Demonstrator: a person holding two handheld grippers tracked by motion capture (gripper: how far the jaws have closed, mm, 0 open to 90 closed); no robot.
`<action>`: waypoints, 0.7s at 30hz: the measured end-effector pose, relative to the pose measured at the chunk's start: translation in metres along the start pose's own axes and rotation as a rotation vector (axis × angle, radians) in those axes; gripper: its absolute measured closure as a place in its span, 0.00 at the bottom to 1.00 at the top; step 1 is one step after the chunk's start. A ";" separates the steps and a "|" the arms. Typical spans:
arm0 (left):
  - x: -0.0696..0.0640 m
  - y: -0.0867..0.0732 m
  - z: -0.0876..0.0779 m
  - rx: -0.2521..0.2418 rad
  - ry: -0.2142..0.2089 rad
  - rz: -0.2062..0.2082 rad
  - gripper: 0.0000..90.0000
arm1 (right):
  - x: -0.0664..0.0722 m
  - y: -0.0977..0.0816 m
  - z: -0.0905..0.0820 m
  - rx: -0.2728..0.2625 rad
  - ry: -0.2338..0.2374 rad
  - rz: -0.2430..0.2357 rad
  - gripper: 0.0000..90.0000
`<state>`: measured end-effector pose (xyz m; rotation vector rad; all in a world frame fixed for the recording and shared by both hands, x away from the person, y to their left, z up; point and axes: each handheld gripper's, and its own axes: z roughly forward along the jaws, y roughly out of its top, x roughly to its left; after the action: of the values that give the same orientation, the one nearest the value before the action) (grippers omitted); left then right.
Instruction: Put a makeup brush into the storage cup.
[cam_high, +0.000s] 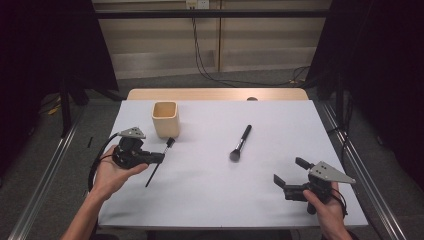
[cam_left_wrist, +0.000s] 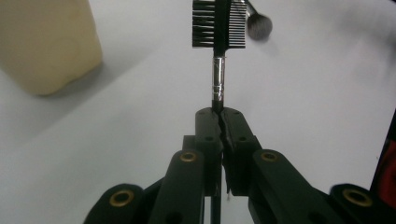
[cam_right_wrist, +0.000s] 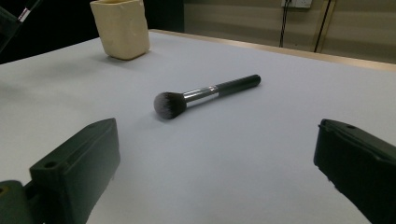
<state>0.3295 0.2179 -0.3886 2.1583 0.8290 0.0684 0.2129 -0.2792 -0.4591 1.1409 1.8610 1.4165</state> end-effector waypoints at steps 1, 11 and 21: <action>0.000 0.000 0.000 0.000 0.000 0.000 0.96 | 0.000 0.000 0.000 0.000 0.000 0.000 0.00; -0.001 -0.002 -0.003 -0.122 0.068 0.027 0.96 | 0.000 0.000 0.000 -0.002 0.001 0.000 0.00; -0.002 -0.003 -0.002 -0.237 0.104 0.035 0.96 | 0.000 0.000 0.000 -0.002 0.000 0.000 0.00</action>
<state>0.3259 0.2201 -0.3888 1.9588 0.7993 0.2849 0.2130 -0.2794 -0.4590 1.1400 1.8593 1.4178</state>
